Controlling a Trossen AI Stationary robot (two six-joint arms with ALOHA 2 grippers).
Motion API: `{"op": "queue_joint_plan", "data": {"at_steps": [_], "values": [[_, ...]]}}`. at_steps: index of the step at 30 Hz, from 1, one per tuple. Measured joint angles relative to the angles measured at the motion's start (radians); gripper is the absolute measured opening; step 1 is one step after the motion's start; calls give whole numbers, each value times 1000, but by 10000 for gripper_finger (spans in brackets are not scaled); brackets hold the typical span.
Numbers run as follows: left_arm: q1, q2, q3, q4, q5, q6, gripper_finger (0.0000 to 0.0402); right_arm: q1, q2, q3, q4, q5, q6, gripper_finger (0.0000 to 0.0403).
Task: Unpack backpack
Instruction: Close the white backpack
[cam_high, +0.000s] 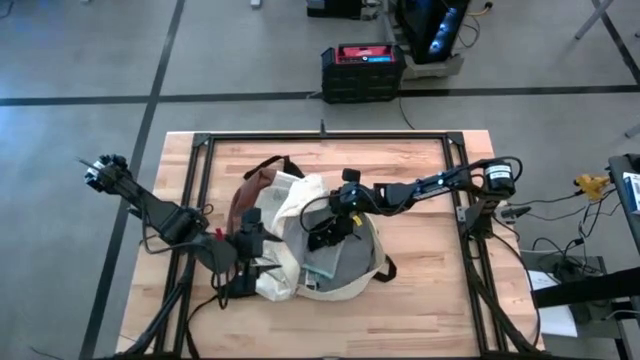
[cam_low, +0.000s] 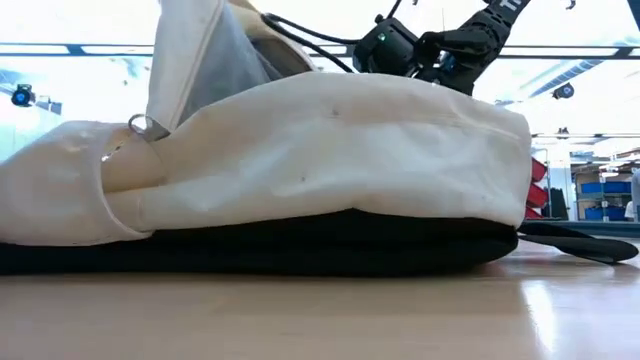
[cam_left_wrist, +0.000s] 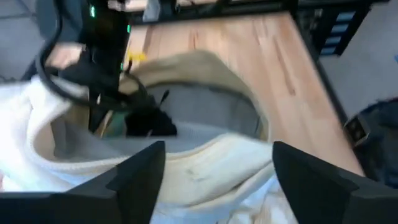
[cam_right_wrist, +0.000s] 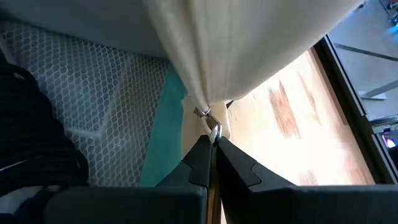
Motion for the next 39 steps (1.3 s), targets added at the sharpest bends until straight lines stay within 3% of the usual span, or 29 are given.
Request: {"op": "queue_joint_plan", "data": {"at_steps": [5,13,19,23,28,34,39], "values": [[-3,-27,0,-161,-20,-118,330,0,0,0,0,3,-10,0],[-8,-131,59,-307,-94,-174,330,0,-54,-2,-10,5,-22,0],[-27,-201,123,-503,-312,-219,317,-3,-107,-2,-23,5,-34,0],[-7,-261,4,-526,-441,-359,315,-3,-124,-2,-28,5,-47,0],[91,-267,-266,-416,-410,-563,315,-3,-142,-2,-25,4,-64,0],[242,-183,-571,51,-295,-528,315,-4,-143,-2,-27,4,-73,0],[389,-85,-704,172,-215,-577,315,17,-173,9,-129,1,-49,0]]}}
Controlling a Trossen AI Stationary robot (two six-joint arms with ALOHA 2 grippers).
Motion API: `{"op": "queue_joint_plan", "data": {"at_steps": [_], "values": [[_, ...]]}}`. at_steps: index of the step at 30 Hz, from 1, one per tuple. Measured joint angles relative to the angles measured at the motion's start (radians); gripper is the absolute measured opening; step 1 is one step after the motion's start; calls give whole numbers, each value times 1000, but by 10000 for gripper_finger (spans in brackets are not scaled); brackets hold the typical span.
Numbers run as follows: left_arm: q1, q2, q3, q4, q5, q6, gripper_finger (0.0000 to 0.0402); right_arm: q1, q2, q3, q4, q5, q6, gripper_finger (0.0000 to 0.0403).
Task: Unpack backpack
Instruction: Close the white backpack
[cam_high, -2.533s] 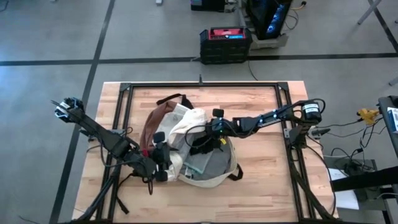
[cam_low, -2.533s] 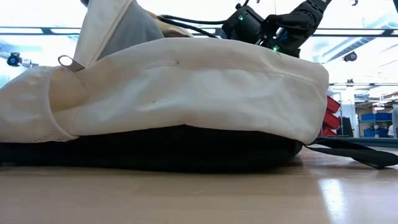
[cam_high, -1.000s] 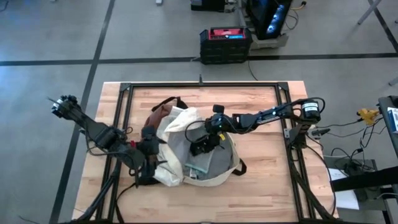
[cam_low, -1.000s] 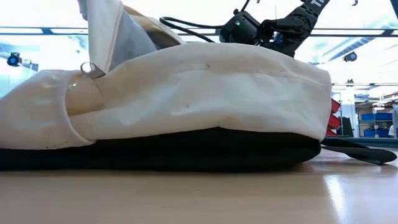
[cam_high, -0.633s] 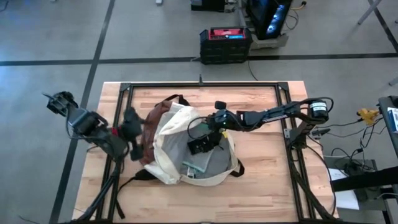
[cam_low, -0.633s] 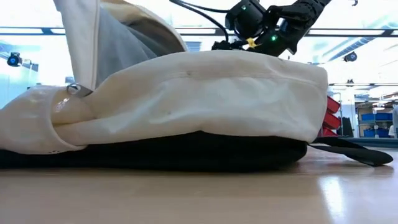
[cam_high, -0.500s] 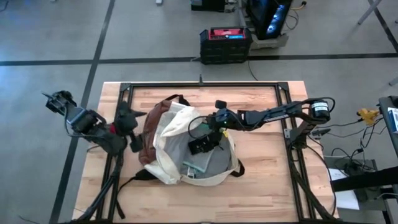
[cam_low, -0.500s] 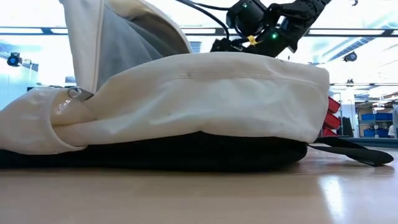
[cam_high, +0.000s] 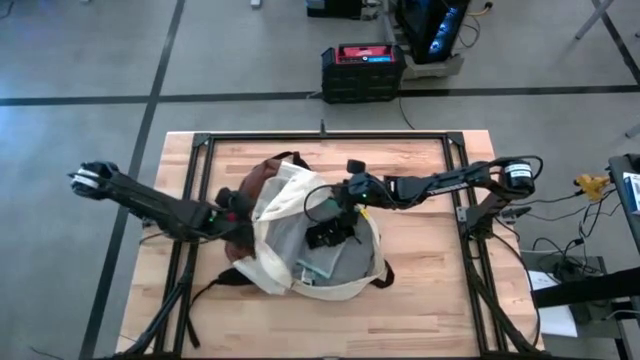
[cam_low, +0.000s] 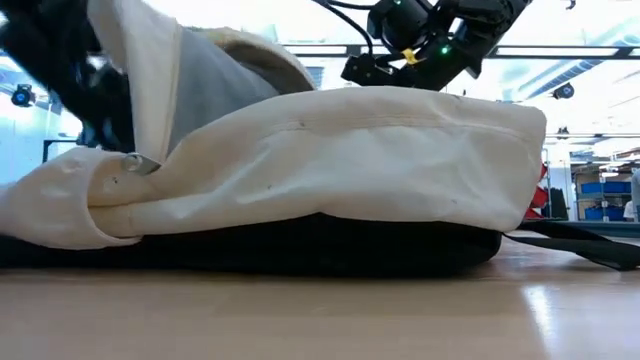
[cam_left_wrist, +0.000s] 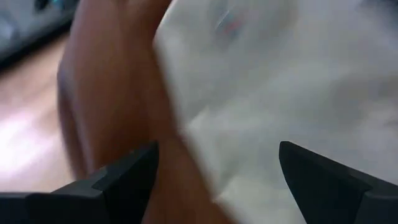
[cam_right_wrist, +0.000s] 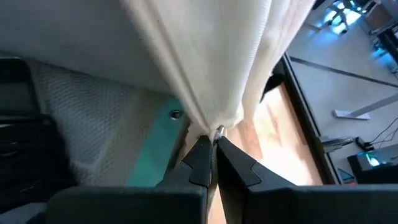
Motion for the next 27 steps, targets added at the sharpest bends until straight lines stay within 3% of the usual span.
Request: {"op": "queue_joint_plan", "data": {"at_steps": [4,10,14,21,24,27], "values": [[78,85,-55,17,58,-70,314,25,-20,29,-158,-1,60,0],[102,194,-59,23,56,-143,314,81,-74,46,-350,-6,148,1],[102,215,-59,12,52,-185,314,119,-129,51,-436,-101,218,1],[129,109,-60,-113,54,-212,314,216,-161,47,-438,-430,275,1],[175,43,-58,-196,55,-230,314,245,-143,44,-437,-486,270,1],[239,-6,-58,-259,51,-241,314,247,-125,42,-432,-449,259,1]]}}
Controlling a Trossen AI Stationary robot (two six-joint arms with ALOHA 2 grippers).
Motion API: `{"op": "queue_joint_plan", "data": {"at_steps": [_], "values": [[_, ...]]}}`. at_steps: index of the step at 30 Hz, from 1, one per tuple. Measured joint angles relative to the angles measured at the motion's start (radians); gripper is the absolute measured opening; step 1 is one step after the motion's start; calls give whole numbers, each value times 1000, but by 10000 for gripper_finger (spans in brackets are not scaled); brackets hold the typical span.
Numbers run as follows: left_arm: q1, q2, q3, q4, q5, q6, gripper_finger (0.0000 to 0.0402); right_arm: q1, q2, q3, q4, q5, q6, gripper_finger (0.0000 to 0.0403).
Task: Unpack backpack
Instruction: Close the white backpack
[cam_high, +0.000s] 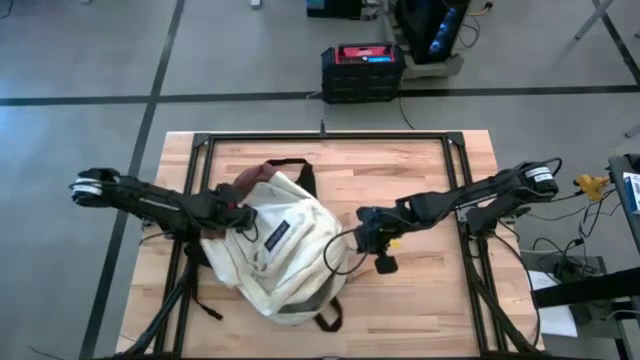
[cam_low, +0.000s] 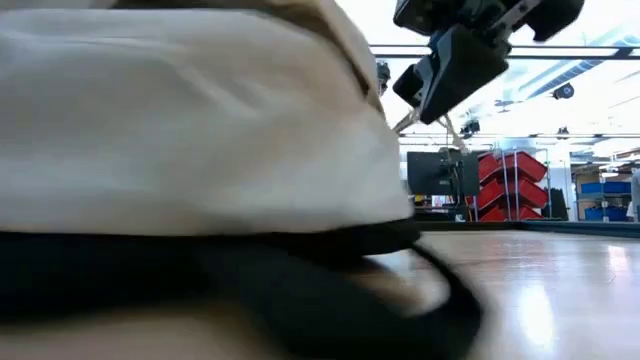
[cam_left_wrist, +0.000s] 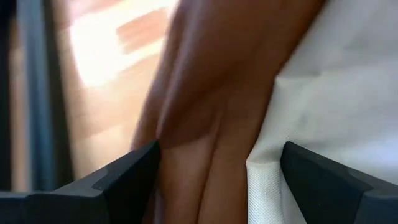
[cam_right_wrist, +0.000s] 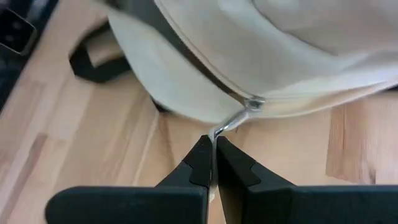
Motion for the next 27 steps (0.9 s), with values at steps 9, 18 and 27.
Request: {"op": "queue_joint_plan", "data": {"at_steps": [9,18,27], "values": [[111,-74,63,11,15,111,314,-150,3,-1,-4,275,-104,0],[-36,-39,314,330,-25,563,314,-366,19,-2,47,312,-267,0],[9,300,571,414,-24,815,314,-417,21,-2,60,301,-300,0]]}}
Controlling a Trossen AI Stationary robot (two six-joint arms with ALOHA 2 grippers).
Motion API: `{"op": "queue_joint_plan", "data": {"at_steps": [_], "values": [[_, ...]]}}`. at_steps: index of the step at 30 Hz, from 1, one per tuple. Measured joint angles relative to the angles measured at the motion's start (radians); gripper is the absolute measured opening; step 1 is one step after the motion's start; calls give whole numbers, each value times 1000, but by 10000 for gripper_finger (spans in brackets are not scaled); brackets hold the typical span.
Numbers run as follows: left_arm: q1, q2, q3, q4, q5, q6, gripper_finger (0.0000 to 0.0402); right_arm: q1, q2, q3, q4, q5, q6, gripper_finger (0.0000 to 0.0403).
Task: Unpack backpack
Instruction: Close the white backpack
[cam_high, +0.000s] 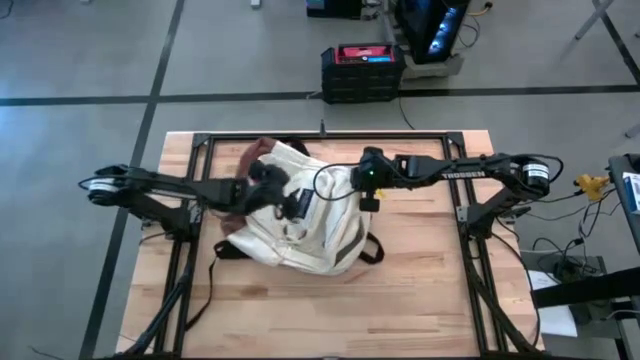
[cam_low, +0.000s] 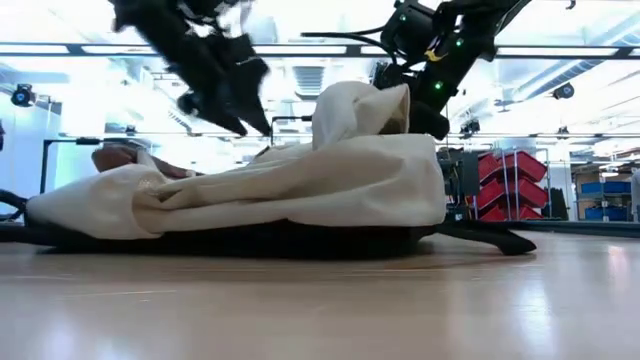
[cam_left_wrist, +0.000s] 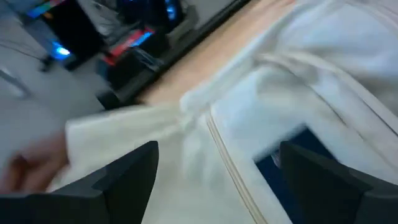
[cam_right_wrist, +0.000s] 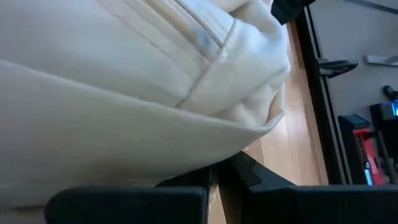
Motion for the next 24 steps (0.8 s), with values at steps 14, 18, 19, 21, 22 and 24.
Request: {"op": "queue_joint_plan", "data": {"at_steps": [14,18,19,21,22,24], "values": [[253,503,201,31,153,92,314,159,-24,-1,-154,-70,164,0],[282,530,195,6,140,62,314,277,-21,-10,-142,-68,240,0],[286,529,194,-8,137,58,314,309,-21,-12,-140,-68,261,0],[295,517,194,-46,115,55,314,366,-21,-15,-128,-70,304,0],[299,512,192,-70,99,55,314,395,-21,-15,-113,-70,323,0],[308,493,188,-132,61,56,314,450,-21,-15,-94,-66,352,0]]}}
